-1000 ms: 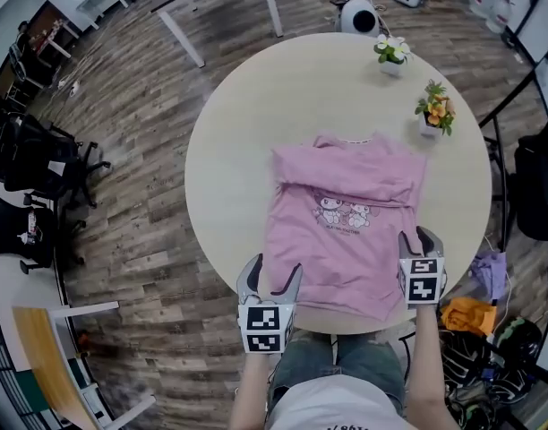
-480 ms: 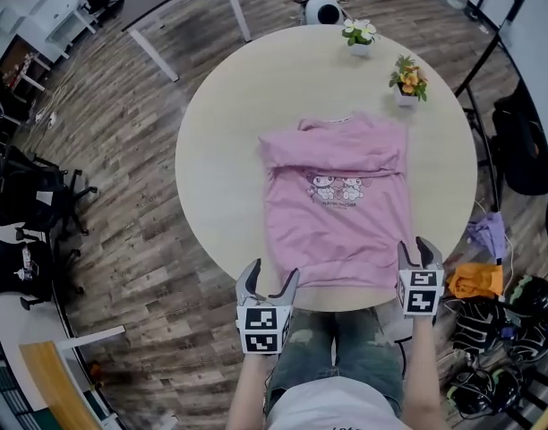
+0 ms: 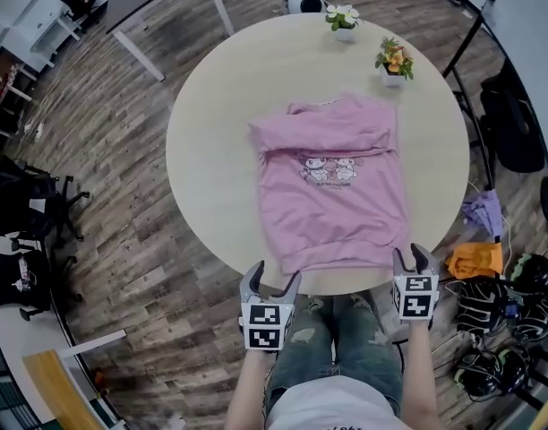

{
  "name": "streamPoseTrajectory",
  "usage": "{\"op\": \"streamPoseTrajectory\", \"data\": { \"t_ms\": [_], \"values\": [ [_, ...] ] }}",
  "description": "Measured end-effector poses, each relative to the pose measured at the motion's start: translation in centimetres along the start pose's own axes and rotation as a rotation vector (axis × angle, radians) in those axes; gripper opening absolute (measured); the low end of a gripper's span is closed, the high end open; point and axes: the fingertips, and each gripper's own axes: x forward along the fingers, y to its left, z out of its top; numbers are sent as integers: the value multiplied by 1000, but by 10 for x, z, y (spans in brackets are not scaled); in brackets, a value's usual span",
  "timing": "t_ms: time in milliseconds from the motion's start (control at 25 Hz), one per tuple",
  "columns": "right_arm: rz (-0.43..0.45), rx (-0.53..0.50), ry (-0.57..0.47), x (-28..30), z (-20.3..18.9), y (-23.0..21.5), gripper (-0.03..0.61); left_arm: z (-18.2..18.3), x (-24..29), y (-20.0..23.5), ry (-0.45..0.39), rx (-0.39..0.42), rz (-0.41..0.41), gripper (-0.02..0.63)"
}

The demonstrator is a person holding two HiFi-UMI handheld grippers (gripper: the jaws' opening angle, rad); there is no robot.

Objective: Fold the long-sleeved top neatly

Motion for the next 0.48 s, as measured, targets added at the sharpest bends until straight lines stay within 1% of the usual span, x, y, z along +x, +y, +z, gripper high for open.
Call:
{"op": "streamPoseTrajectory", "data": {
  "t_ms": [160,320,480],
  "values": [
    [6,6,18,-2,-16,4,192,-16,9,-5,35,4,-17,339],
    [18,9,38,-2,-29,11,192,-30,18,-7,69,-18,-39,337],
    [33,17,57,-1,-40,15,192,-40,24,-7,90,-21,-49,323]
  ]
}}
